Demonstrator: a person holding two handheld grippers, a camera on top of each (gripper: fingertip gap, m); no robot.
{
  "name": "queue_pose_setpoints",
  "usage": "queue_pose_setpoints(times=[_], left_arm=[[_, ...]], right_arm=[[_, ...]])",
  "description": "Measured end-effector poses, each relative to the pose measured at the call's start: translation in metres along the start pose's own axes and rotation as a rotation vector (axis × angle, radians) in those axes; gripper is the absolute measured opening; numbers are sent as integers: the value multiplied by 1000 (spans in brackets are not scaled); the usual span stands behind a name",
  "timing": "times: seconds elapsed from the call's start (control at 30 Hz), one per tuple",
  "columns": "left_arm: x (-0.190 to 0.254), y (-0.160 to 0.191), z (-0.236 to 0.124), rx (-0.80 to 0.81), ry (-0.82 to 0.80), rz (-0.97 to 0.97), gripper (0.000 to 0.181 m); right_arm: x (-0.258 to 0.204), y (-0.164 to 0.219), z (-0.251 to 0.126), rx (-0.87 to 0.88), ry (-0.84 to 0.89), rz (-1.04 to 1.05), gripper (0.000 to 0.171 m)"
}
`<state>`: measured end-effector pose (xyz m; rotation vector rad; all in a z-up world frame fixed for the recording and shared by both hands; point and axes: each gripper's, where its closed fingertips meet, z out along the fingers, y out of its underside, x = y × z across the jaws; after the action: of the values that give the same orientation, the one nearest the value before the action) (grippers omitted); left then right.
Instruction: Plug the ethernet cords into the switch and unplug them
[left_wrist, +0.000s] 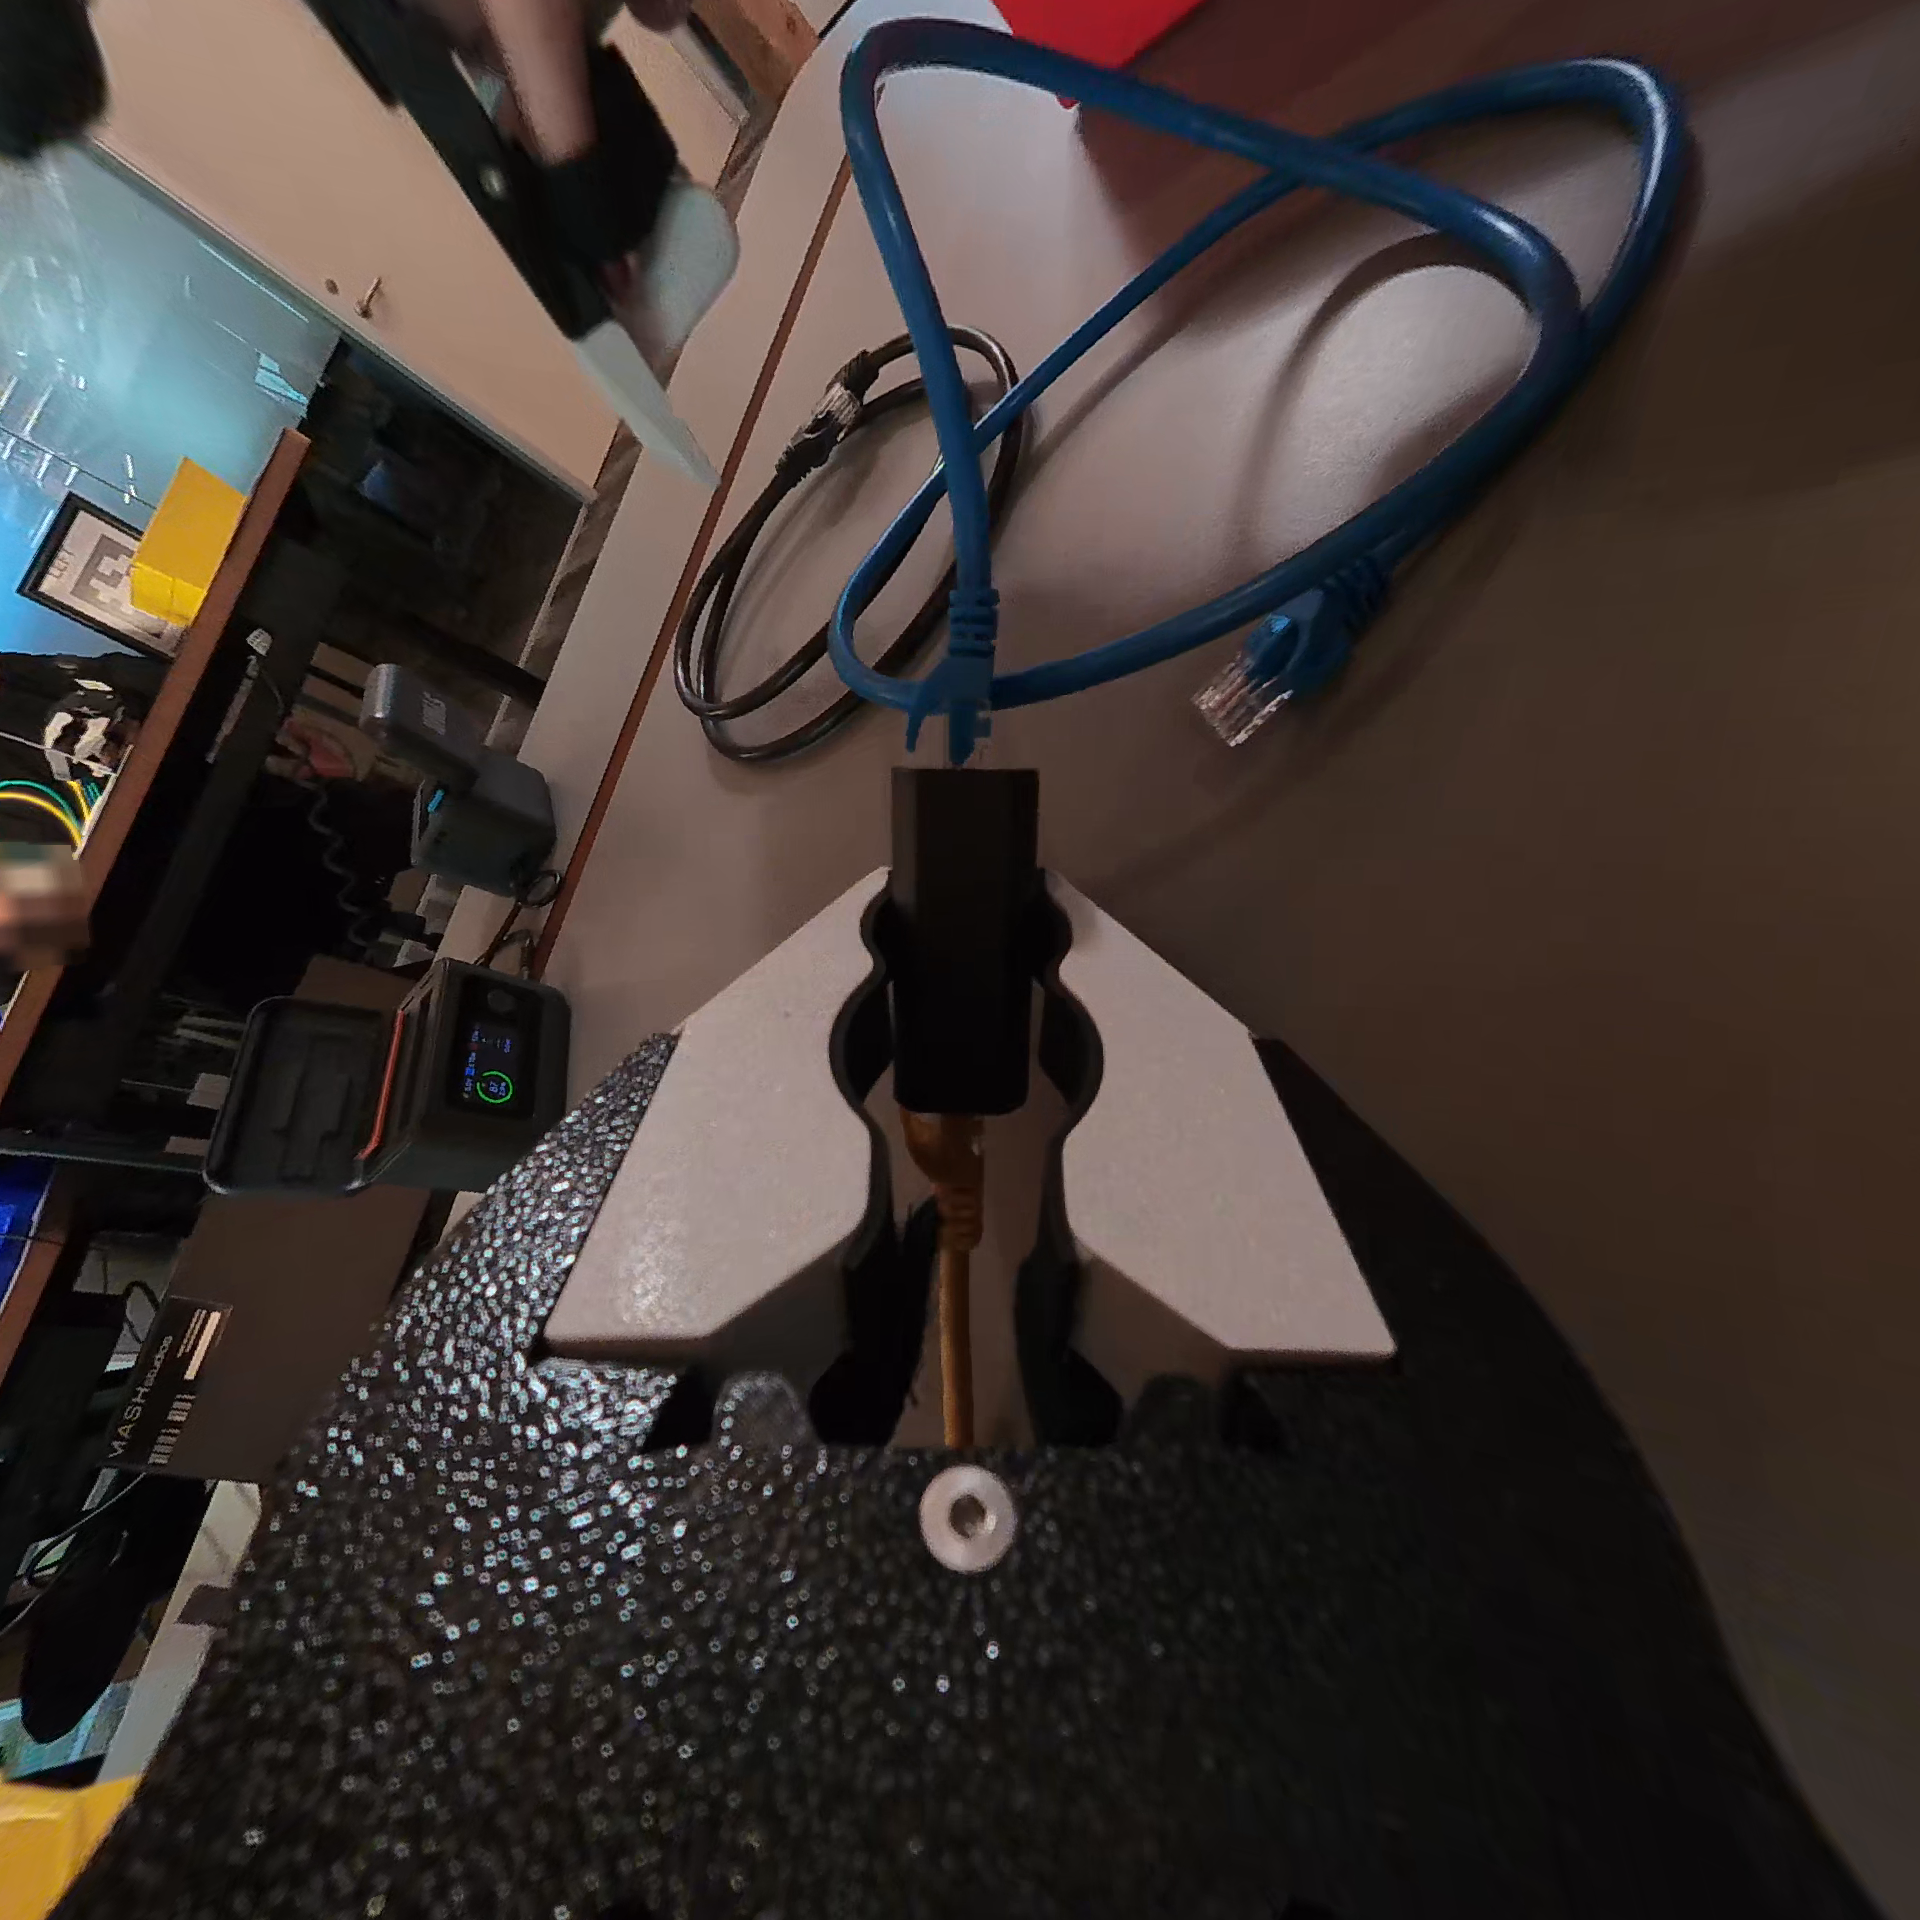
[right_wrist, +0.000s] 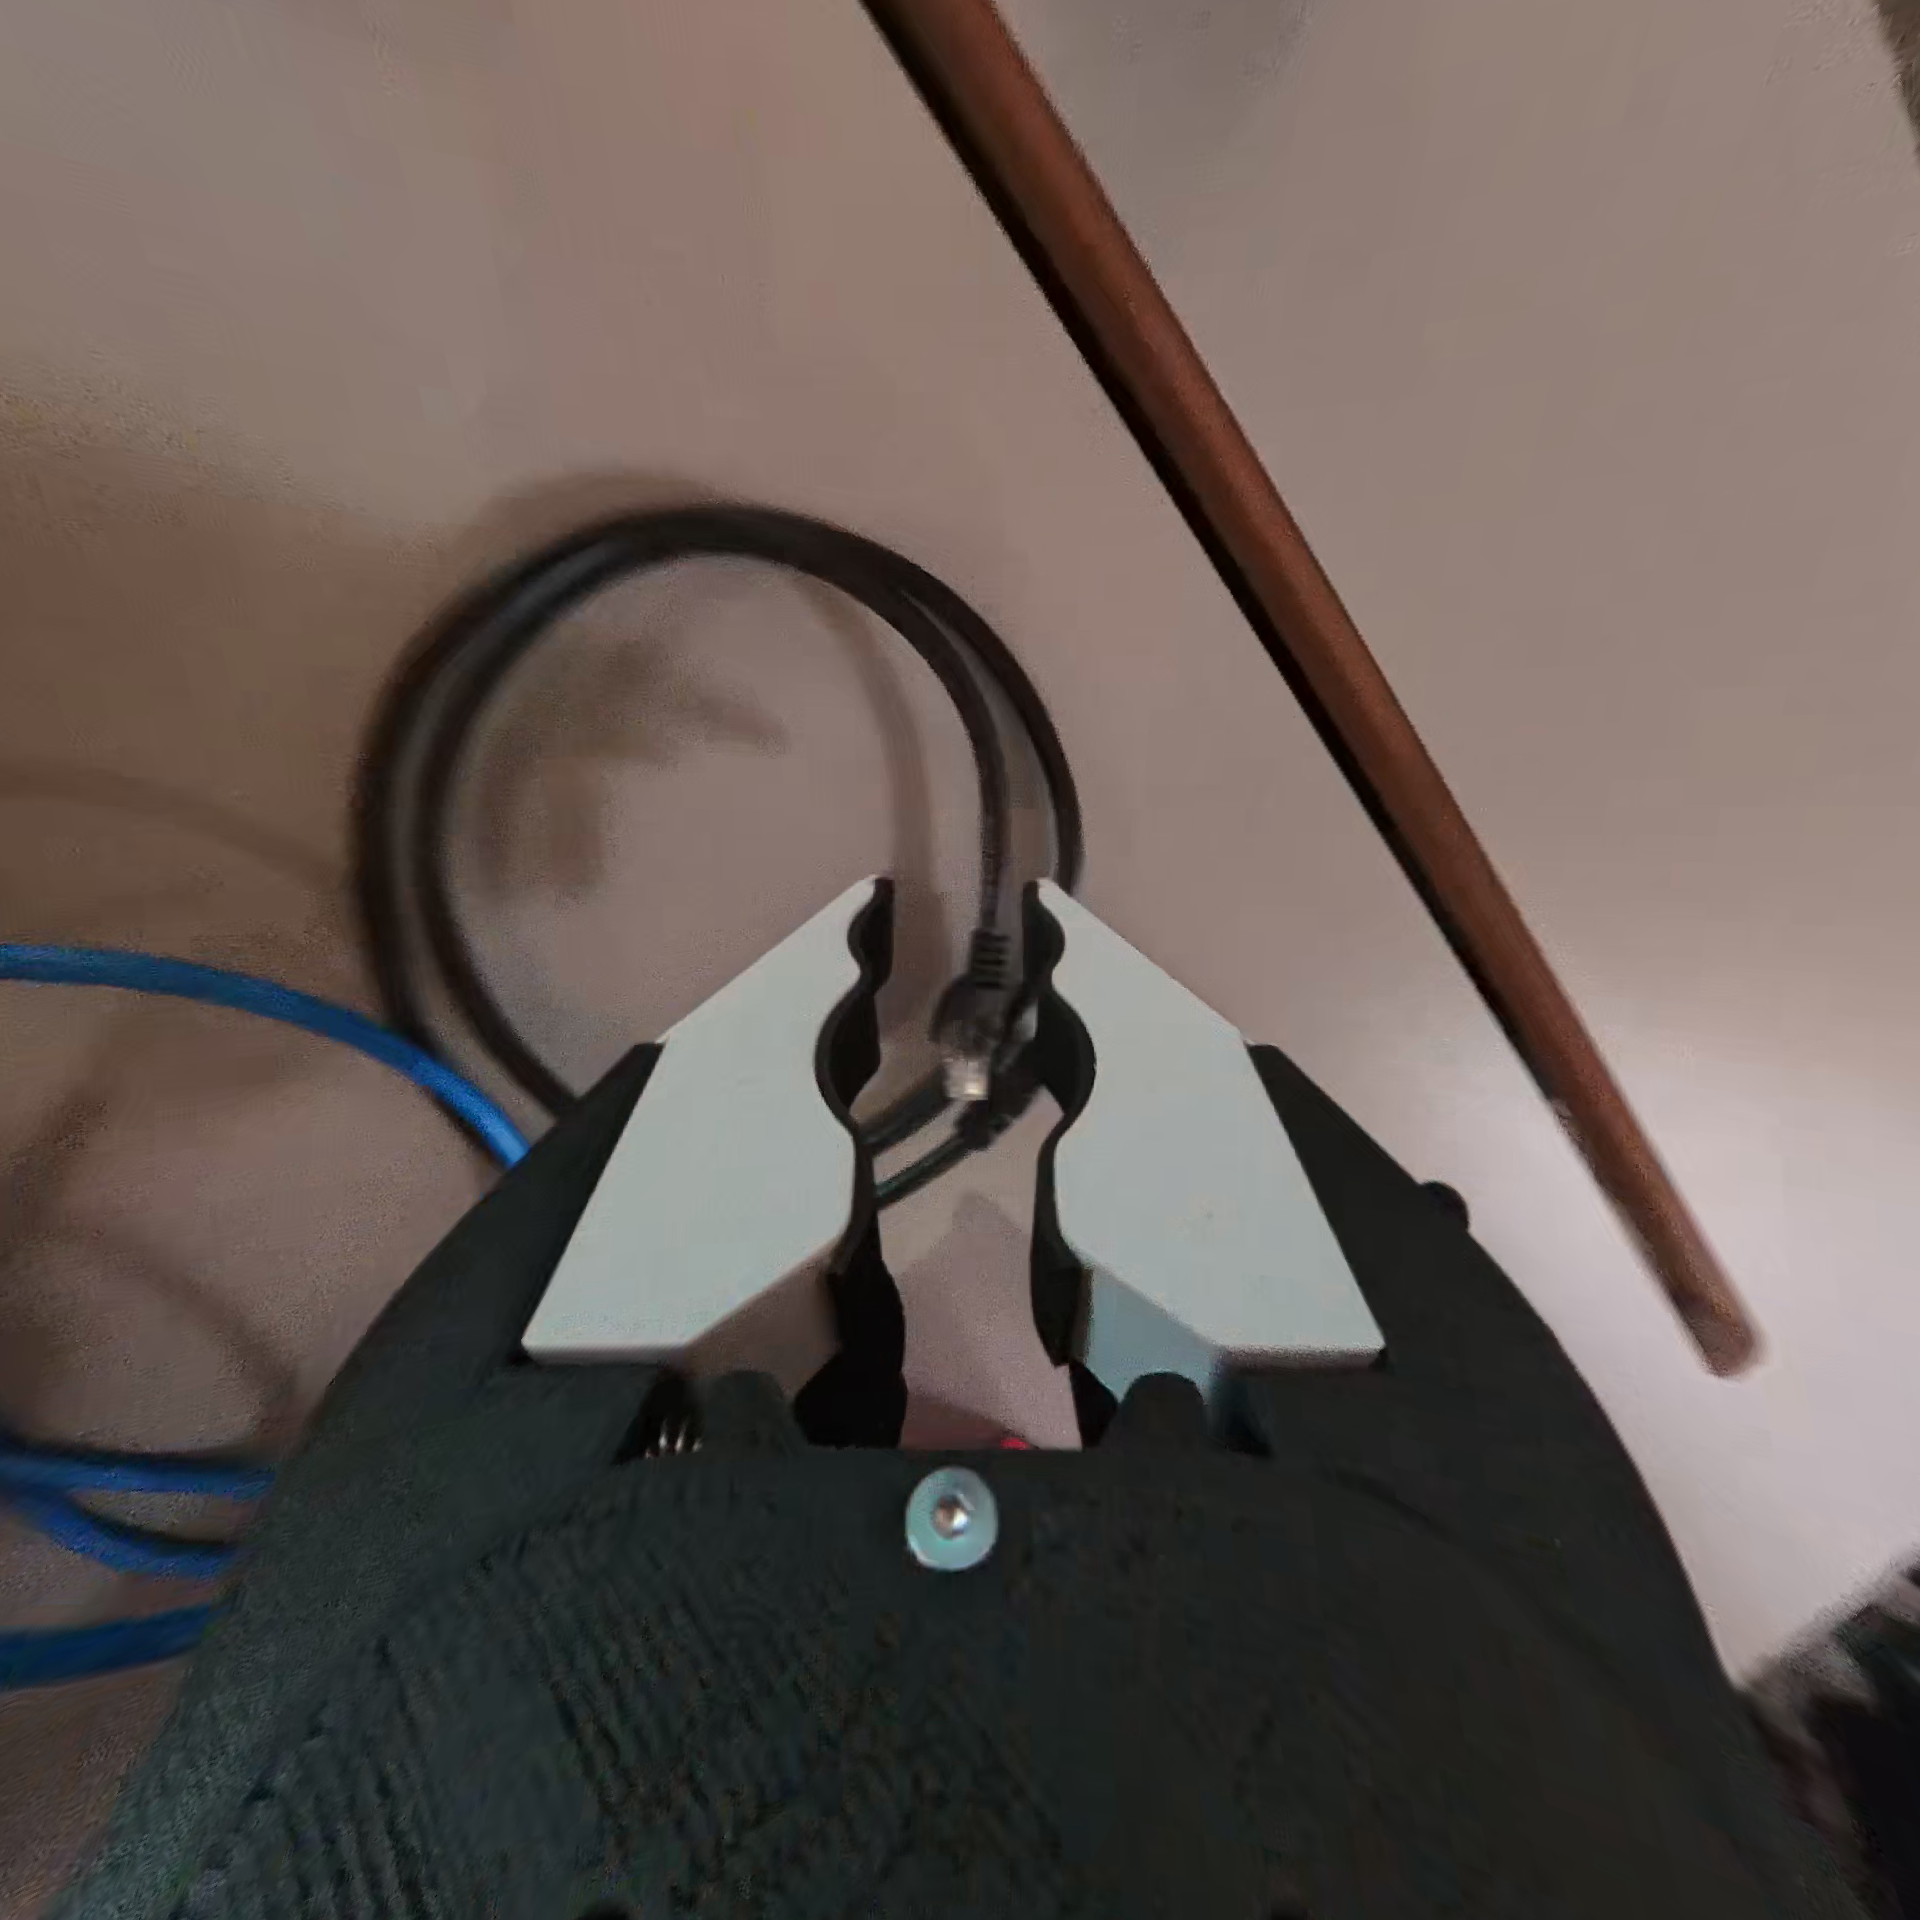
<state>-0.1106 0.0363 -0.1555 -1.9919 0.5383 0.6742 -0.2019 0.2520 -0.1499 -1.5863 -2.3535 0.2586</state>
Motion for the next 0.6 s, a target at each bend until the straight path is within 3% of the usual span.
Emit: queue_pose_setpoints(times=[0.03, 0.23, 0.3, 0.37, 0.47, 0.6], left_arm=[[0, 1, 1, -4, 2, 2, 22], [1, 1, 2, -9, 7, 6, 22], [1, 2, 2, -13, 5, 12, 22], [0, 5, 2, -30, -5, 19, 22], [-6, 11, 3, -72, -43, 26, 22], [-27, 28, 0, -181, -158, 19, 22]], right_arm=[[5, 2, 7, -52, 14, -31, 25], [6, -3, 34, -163, 8, -124, 29], [10, 6, 39, -261, 74, -223, 6], [16, 3, 37, -278, 146, -267, 5], [31, -17, 15, -185, 224, -189, 4], [62, -33, -46, -30, 330, -7, 4]])
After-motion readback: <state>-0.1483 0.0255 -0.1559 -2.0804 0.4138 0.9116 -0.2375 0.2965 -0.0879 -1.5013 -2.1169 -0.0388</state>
